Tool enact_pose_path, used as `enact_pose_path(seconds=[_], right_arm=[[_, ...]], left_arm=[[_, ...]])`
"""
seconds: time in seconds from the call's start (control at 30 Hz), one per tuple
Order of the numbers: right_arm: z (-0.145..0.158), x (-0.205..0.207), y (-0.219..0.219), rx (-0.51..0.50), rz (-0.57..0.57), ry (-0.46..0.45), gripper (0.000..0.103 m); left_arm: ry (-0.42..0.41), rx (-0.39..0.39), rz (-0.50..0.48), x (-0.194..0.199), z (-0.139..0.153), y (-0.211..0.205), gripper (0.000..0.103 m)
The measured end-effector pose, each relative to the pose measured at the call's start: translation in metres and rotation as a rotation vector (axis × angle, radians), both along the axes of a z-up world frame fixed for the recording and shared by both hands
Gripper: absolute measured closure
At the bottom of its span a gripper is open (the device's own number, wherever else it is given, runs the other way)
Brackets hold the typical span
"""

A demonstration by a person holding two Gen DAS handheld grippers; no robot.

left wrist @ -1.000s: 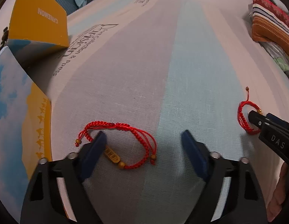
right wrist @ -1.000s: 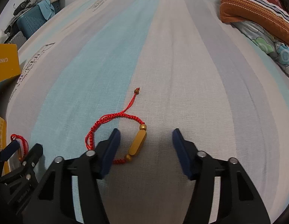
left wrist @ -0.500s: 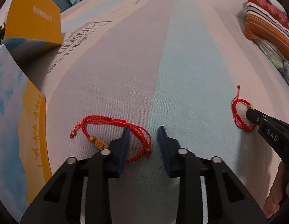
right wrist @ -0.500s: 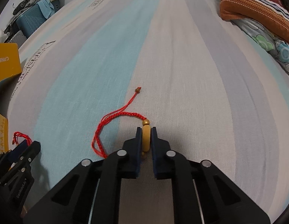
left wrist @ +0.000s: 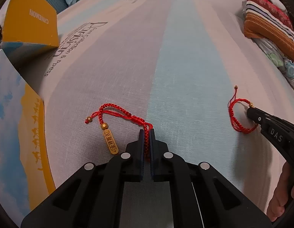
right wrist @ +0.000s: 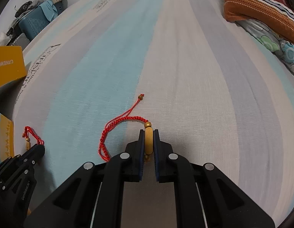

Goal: Organize jewelry
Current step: 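Carry both red string bracelets over into the white box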

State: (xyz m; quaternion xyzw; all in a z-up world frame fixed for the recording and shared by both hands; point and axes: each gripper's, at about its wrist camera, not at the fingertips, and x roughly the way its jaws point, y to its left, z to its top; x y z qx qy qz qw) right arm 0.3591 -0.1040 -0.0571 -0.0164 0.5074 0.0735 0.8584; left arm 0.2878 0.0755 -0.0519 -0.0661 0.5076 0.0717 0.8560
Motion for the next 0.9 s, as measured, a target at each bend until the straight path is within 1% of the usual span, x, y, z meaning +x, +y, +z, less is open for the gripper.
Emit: enact_pose_path(seconds=[0.3, 0.57, 0.77, 0.9], right_arm=[[0.013, -0.009, -0.001, 0.013, -0.003, -0.026, 0.095], [0.033, -0.022, -0.001, 0.011, -0.001, -0.054, 0.095], [0.052, -0.035, -0.003, 0.014, 0.002, -0.081, 0.095], [0.066, -0.047, -0.005, 0.022, 0.001, -0.099, 0.095]], left_arm=[[-0.016, -0.019, -0.016, -0.005, 0.011, 0.002, 0.099], [-0.021, -0.029, -0.033, -0.016, 0.024, -0.005, 0.099], [-0.036, -0.039, -0.048, -0.027, 0.041, -0.01, 0.099], [-0.059, -0.037, -0.06, -0.038, 0.058, -0.014, 0.099]])
